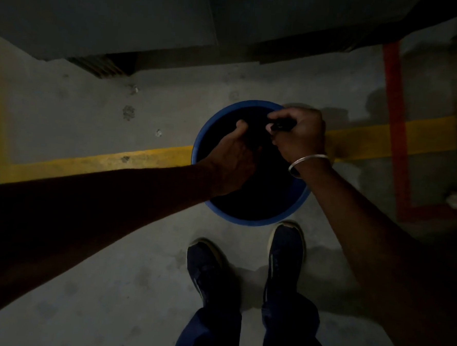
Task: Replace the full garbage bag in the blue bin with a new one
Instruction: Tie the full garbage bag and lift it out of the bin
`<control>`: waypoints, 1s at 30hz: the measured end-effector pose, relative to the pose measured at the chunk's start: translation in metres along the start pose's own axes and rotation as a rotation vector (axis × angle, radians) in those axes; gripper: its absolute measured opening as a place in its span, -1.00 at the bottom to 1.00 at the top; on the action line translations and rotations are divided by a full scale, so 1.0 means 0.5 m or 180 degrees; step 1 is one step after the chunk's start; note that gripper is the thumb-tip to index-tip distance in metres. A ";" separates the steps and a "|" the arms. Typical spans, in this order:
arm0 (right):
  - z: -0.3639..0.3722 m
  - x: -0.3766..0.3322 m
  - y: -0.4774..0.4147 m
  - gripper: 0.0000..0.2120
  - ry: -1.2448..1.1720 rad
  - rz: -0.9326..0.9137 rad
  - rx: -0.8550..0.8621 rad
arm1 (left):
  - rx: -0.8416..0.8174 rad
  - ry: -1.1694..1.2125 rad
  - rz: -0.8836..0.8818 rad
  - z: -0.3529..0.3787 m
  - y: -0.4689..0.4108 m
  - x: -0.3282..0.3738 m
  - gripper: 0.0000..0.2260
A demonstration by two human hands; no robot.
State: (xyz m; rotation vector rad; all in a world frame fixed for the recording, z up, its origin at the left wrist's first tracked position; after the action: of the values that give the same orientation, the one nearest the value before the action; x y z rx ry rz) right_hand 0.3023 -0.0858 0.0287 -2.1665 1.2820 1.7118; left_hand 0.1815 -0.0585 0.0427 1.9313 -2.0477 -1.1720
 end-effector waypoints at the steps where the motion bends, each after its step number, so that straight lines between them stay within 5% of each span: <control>1: -0.002 0.006 0.003 -0.85 -0.0001 0.0093 -0.0028 | 0.0012 -0.0022 -0.0010 -0.001 0.001 0.000 -0.52; 8: -0.002 0.046 0.046 -0.88 0.0010 0.0482 -0.0017 | -0.0251 0.0706 0.0115 -0.015 0.012 0.016 -0.39; 12: -0.008 0.063 0.074 -0.74 -0.0308 0.0656 0.0233 | 0.0207 0.1311 0.0065 -0.011 0.017 -0.004 -0.43; 14: -0.006 0.060 0.096 -0.86 -0.0328 0.0609 0.0308 | 0.0413 0.1362 0.0216 -0.004 0.026 -0.004 -0.40; 19: -0.002 0.061 0.109 -0.81 -0.0040 0.0610 0.0509 | 0.1592 0.1230 0.0216 -0.016 0.054 0.010 -0.57; 22: -0.013 0.031 0.106 -0.82 0.0123 0.0430 0.0674 | 0.1398 0.1622 -0.0268 -0.007 0.046 -0.012 -0.45; 26: 0.001 -0.030 0.128 -0.85 0.0183 0.0052 0.0708 | 0.0655 0.3312 -0.1449 0.016 0.011 -0.062 -0.55; 30: 0.005 -0.019 0.138 -0.86 -0.0099 0.0373 0.0943 | -0.0368 0.6621 -0.2033 0.062 -0.007 -0.048 -0.84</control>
State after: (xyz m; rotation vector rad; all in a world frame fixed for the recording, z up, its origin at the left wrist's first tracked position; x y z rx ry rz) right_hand 0.2555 -0.1235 0.0637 -1.9250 1.5686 1.4738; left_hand 0.1723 -0.0229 0.0291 1.8947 -0.2136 0.7532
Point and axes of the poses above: each hand's wrist, its own y-axis away from the middle knuckle, its own z-axis out of the palm, x = y × z, the point moved 6 cm from there along -y, towards the middle knuckle, and after that the axes turned 5 degrees about -y, right-handed, at the moved point
